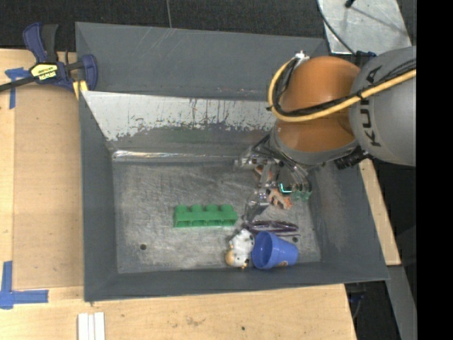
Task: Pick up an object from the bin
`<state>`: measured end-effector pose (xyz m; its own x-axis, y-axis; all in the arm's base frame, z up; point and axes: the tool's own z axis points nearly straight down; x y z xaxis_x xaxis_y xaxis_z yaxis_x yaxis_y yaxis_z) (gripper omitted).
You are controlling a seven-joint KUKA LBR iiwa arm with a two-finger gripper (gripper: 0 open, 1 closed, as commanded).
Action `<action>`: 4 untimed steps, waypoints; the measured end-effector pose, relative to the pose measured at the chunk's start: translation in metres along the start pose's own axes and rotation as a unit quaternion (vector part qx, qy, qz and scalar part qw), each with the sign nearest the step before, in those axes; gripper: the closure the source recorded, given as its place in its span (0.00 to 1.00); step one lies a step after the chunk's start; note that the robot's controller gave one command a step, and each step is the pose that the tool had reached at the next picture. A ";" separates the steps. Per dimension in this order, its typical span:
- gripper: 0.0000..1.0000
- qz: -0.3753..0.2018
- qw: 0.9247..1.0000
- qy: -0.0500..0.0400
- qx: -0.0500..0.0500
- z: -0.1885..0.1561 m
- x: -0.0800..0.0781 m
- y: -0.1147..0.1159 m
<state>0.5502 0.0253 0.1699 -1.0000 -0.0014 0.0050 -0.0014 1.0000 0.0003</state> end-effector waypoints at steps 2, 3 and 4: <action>0.00 0.046 0.999 -0.006 0.000 0.037 -0.006 0.027; 0.00 -0.007 1.000 -0.001 0.001 0.043 -0.003 0.052; 0.00 -0.002 1.000 -0.004 0.000 0.037 -0.005 0.064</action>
Offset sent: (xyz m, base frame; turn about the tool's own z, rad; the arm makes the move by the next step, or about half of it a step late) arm 0.0069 0.0669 -0.0999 0.2091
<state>0.5544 0.0898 0.1332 -1.0000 -0.0064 -0.0023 -0.0064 1.0000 0.0006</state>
